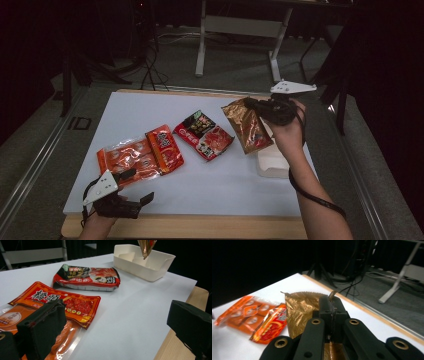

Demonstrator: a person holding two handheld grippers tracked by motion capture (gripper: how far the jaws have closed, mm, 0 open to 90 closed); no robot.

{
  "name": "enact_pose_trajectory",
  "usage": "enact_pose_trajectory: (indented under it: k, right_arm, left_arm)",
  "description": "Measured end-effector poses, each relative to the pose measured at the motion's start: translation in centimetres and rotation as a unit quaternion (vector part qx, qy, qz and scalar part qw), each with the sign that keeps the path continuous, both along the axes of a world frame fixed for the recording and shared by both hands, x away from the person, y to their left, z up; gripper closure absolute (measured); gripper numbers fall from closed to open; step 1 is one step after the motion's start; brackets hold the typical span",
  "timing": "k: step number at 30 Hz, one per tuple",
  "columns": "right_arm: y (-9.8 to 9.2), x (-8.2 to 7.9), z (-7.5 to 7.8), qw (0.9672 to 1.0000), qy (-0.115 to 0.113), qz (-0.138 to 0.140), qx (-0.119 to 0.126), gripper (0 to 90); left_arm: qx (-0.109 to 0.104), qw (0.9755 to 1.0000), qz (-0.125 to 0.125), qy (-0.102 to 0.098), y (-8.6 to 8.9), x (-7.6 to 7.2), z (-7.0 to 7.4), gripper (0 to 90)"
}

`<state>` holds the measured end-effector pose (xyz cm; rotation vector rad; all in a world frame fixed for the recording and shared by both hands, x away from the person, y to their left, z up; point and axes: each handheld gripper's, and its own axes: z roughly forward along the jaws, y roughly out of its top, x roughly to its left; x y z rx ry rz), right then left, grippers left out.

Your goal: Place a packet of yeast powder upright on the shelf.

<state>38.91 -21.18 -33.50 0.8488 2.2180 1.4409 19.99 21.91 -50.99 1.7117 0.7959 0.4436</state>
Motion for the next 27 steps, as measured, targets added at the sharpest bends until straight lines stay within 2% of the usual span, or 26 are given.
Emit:
enact_pose_trajectory:
  k: [3, 4, 7, 14, 16, 27]
  right_arm:
    - [-0.4, 0.4, 0.4, 1.0, -0.006, -0.007, 0.001, 89.9]
    - [-0.9, 0.7, 0.7, 0.9998, -0.012, -0.018, 0.002, 89.9]
    - [-1.9, 1.3, 1.1, 0.9994, -0.015, -0.03, 0.013, 89.9]
    - [-4.0, 3.0, 1.7, 0.9979, -0.016, -0.056, 0.029, 89.9]
    - [-4.9, 3.9, 1.8, 0.9968, -0.015, -0.072, 0.031, 89.9]
    - [-7.3, 7.2, 1.1, 0.9924, -0.007, -0.112, 0.05, 89.9]
  left_arm:
    - [-0.002, 1.0, 0.0, 0.001, 0.1, 0.0, 0.0, 1.9]
    - [-0.002, 1.0, 0.001, 0.001, 0.1, -0.1, 0.0, 1.8]
    - [-0.002, 1.0, 0.003, 0.0, 0.2, -0.2, -0.1, 1.9]
    - [-0.006, 0.9999, 0.01, 0.0, 0.5, -0.6, -0.1, 1.8]
    - [-0.007, 0.9999, 0.013, 0.001, 0.6, -0.8, -0.1, 1.8]
    - [-0.011, 0.9997, 0.024, 0.002, 1.1, -1.5, -0.2, 1.9]
